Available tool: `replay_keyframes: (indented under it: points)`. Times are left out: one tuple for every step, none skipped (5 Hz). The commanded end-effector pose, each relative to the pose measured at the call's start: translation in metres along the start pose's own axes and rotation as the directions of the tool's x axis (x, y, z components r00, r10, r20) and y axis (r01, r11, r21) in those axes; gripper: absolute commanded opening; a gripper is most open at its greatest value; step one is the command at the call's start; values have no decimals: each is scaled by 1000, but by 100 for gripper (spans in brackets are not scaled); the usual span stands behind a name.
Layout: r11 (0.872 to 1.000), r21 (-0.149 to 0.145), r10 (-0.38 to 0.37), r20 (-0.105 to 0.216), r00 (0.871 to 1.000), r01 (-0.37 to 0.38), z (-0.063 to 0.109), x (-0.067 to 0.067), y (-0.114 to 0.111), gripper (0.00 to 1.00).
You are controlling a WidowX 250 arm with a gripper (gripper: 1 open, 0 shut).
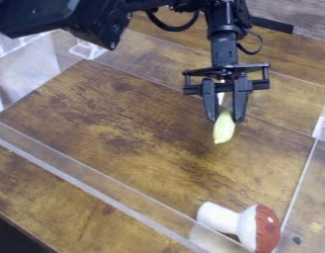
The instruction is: Move the green spoon to the left
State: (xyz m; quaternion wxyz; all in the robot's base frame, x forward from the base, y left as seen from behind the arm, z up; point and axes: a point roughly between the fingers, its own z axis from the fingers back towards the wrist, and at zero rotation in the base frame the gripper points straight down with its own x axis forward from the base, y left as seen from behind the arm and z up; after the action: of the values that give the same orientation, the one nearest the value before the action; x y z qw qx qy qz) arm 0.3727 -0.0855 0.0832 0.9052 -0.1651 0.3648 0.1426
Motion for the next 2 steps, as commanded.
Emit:
replay_keyframes:
  points:
    - [994,-108,11,81,997,-2,33,-13,-3,0]
    - [985,-172,46,80,996,-32,38,-7,-5,0]
